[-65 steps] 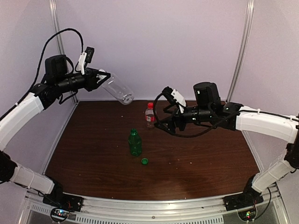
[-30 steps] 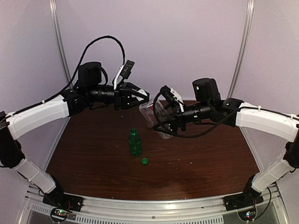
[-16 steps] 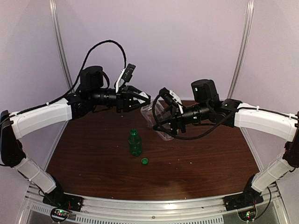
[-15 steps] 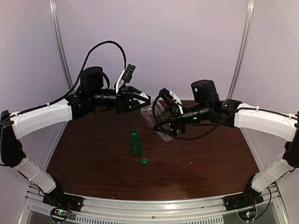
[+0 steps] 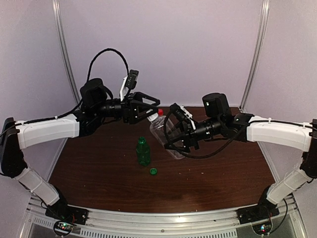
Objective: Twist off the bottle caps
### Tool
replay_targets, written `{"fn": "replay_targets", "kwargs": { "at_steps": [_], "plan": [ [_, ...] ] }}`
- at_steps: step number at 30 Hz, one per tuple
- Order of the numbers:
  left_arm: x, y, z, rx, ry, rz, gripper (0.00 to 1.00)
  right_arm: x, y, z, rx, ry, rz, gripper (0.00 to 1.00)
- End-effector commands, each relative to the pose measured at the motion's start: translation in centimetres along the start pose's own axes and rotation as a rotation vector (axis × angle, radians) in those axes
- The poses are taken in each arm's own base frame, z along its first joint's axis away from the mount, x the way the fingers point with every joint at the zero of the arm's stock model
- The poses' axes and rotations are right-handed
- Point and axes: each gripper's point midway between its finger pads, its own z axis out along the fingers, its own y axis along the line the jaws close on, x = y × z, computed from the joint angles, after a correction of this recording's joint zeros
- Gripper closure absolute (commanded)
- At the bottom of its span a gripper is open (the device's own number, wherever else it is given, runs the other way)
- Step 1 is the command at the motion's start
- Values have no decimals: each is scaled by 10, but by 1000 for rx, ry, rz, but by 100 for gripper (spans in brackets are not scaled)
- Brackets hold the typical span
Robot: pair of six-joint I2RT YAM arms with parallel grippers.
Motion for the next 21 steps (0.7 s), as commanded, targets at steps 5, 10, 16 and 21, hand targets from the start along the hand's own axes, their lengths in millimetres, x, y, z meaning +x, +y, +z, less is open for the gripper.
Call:
{"fn": "replay_targets", "kwargs": {
  "at_steps": [5,10,16,21],
  "plan": [
    [-11,-16,-2,78,-73,8,29,-20,20,-12,-64,-78,-45,48],
    [-6,-16,-3,85,-70,-5,33,-22,20,-12,-63,-87,-50,48],
    [-2,-17,-3,90,-62,-15,48,-28,18,-13,-53,-101,-61,48],
    [0,-15,-2,88,-56,-29,66,-31,12,-14,-12,-108,-59,48]
  ]
}}
